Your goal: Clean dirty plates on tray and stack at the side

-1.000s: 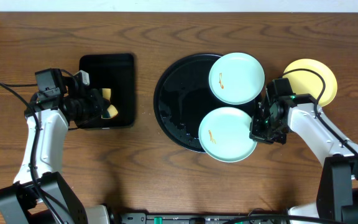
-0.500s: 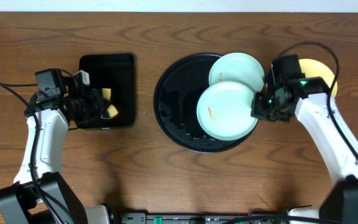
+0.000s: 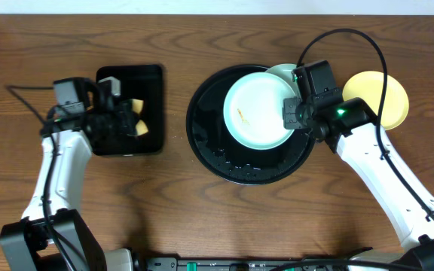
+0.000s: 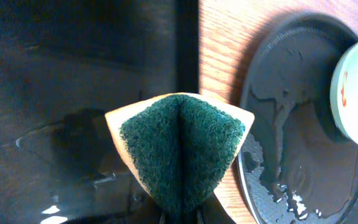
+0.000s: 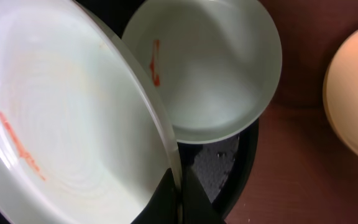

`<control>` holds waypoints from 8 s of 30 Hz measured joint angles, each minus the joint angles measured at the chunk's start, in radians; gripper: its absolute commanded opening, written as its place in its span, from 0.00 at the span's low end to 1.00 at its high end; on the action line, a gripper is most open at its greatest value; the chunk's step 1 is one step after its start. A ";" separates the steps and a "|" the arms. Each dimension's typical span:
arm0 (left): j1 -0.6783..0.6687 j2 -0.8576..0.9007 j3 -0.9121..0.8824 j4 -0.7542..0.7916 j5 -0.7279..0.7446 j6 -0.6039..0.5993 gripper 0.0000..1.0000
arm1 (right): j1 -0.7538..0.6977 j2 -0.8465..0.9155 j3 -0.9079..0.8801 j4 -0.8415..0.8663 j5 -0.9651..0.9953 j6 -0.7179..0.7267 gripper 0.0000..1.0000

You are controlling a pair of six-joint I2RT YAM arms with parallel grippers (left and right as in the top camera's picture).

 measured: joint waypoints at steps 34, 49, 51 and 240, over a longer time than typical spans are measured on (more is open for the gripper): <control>-0.186 0.155 0.000 0.224 -0.449 0.012 0.65 | 0.110 0.029 -0.084 0.075 0.240 0.173 0.01; -0.185 0.208 -0.002 0.175 -0.542 -0.019 0.75 | 0.110 0.029 -0.084 0.071 0.244 0.174 0.01; -0.185 0.208 -0.009 0.174 -0.544 -0.035 0.75 | 0.110 0.029 -0.084 0.071 0.244 0.174 0.01; -0.114 0.196 -0.122 0.494 -0.426 -0.139 0.07 | 0.110 0.029 -0.084 0.057 0.243 0.174 0.01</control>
